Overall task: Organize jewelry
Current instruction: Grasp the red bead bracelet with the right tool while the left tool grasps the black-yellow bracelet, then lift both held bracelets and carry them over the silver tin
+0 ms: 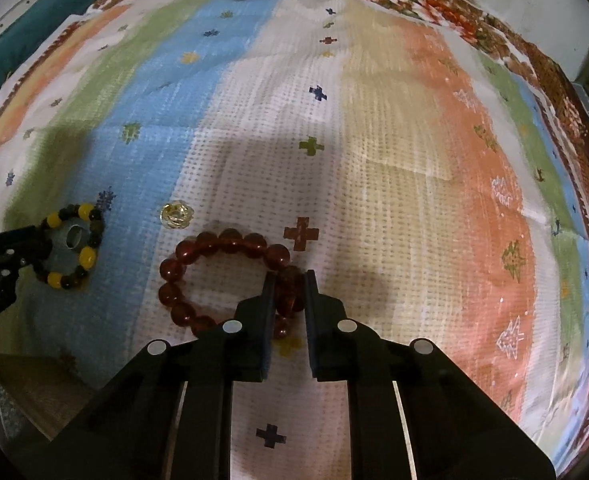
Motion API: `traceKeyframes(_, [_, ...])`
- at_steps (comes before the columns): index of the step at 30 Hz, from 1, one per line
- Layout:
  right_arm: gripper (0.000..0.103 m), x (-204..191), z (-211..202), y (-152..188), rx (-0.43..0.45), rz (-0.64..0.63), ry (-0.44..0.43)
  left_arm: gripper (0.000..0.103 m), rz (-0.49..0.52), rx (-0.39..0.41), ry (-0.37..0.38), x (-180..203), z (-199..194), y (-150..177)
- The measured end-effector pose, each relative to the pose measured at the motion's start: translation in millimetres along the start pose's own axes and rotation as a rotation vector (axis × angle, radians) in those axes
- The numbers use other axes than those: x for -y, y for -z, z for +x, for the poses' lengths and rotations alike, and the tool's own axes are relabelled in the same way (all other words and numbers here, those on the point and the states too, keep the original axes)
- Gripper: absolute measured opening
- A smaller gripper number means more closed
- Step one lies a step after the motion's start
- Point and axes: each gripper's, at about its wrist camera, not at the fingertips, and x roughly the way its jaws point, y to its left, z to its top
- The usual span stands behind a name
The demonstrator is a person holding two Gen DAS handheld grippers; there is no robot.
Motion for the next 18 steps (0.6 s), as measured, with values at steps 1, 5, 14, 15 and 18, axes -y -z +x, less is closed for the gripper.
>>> traceKeyframes(1, [0.014,1,-1,0,0.002,0.002,-0.005,0.016,-0.001,0.003,0.002,-1,-1,0])
traceKeyframes(5, [0.014,2,-5,1,0.008,0.006,-0.018,0.013,0.003,0.015,0.004,2,-10,-1])
traceKeyframes(14, [0.014,-6,-21,4,0.036,-0.016,-0.026,0.01,0.022,0.079,0.023,16,-40,1])
traceKeyframes(15, [0.014,-6,-23,4,0.038,-0.017,-0.026,0.01,0.024,0.084,0.028,17,-42,0])
traceKeyframes(18, [0.014,-6,-28,5,0.045,-0.015,-0.033,0.01,0.026,0.106,0.036,19,-50,-2])
